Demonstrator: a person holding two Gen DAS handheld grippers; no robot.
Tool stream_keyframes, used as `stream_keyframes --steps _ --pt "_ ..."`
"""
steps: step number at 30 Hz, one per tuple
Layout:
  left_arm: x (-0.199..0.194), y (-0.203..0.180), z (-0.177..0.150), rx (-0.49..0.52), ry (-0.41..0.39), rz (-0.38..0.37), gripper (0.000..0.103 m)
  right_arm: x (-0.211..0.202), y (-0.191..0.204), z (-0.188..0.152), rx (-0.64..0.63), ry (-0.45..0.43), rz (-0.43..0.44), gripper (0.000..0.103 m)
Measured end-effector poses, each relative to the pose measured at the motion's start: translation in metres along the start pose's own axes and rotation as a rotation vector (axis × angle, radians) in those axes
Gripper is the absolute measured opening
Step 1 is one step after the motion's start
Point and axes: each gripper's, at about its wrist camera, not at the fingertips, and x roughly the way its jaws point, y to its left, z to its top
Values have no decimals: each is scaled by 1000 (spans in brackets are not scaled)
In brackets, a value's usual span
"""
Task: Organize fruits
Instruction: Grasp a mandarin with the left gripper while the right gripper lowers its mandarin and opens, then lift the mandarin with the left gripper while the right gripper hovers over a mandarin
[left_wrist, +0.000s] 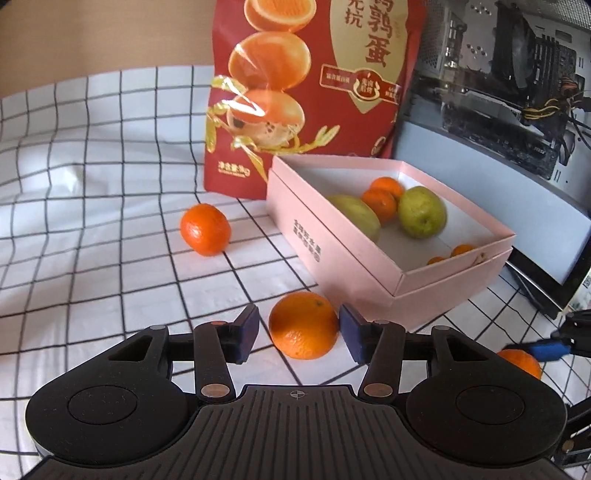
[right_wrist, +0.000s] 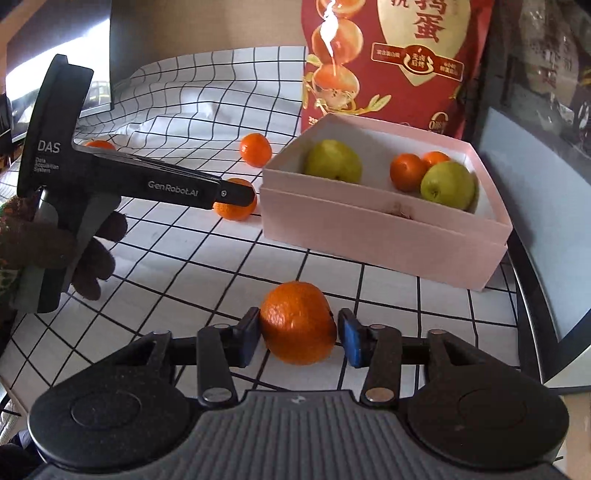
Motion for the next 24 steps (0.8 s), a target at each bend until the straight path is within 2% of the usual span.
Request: stream_keyframes --steps 2,10,15,20,24 --pt "6 1 0 -19 26 -13 51 2 -1 1 11 -7 -4 64" --pt "4 -3 -7 15 15 23 48 13 -1 -3 11 -9 -62 80" --pt "-25 -8 -25 -27 25 28 48 14 -10 -9 59 -14 -44 87" --pt "-60 -20 -56 -54 15 12 48 16 -13 -10 59 12 -61 102" --pt "-63 -26 -63 -61 -3 11 48 18 -14 -8 66 29 -65 103"
